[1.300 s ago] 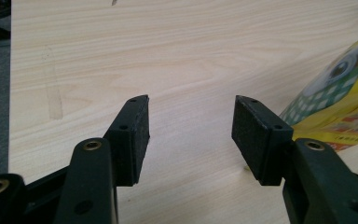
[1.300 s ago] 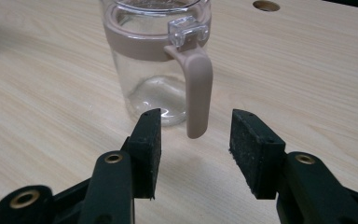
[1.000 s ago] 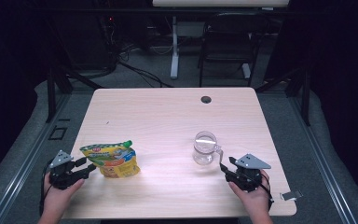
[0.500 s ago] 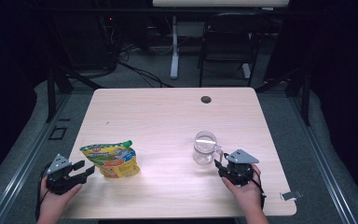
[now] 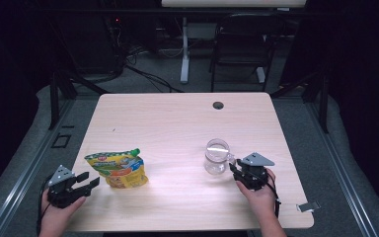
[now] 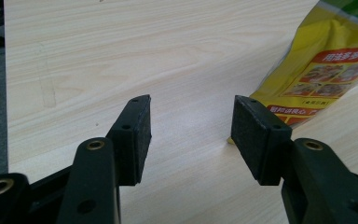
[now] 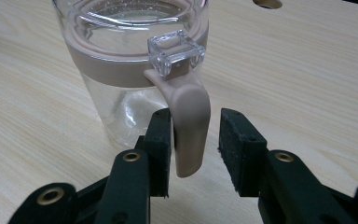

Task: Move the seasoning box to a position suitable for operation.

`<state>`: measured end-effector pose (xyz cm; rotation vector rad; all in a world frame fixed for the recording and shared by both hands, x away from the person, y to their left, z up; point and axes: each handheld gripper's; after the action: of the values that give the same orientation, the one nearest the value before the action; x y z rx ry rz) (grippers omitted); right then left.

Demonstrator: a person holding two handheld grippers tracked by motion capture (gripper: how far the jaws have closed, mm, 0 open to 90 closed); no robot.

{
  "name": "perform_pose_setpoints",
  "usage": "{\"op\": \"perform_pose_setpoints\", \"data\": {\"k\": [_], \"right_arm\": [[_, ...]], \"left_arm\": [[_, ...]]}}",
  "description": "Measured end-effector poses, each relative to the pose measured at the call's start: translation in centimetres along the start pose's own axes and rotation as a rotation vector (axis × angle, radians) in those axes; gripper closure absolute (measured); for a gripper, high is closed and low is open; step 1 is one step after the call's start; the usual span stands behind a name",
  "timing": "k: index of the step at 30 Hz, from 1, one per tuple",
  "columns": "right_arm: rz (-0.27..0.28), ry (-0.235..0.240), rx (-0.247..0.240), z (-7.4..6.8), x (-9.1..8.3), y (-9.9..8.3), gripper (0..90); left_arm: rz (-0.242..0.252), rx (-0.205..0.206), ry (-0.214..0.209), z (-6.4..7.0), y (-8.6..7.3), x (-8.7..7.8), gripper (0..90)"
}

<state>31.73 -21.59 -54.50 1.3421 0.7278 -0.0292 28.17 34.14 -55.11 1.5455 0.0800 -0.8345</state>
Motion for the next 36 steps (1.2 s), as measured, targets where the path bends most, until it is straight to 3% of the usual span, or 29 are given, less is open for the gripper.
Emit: {"op": "perform_pose_setpoints", "data": {"k": [4, 21, 36], "right_arm": [[-0.009, 0.007, -0.013, -0.1, 0.3, 0.1, 72.7], [-0.025, 0.028, -0.028, -0.4, -0.1, 0.0, 73.6], [-0.039, 0.15, -0.098, -2.0, -0.7, 0.0, 73.7]], "left_arm": [[0.002, -0.012, -0.013, 0.0, 0.0, 0.1, 47.7], [-0.006, -0.003, -0.022, 0.0, 0.1, 0.2, 47.7], [-0.001, 0.01, -0.03, 0.2, 0.2, 0.3, 47.7]]}}
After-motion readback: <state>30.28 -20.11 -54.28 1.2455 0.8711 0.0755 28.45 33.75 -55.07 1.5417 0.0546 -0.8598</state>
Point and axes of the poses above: each handheld gripper's, and its own axes: x roughly forward along the jaws, y roughly out of its top, z roughly to its right, and after that the axes turned 5 degrees about z, right-handed
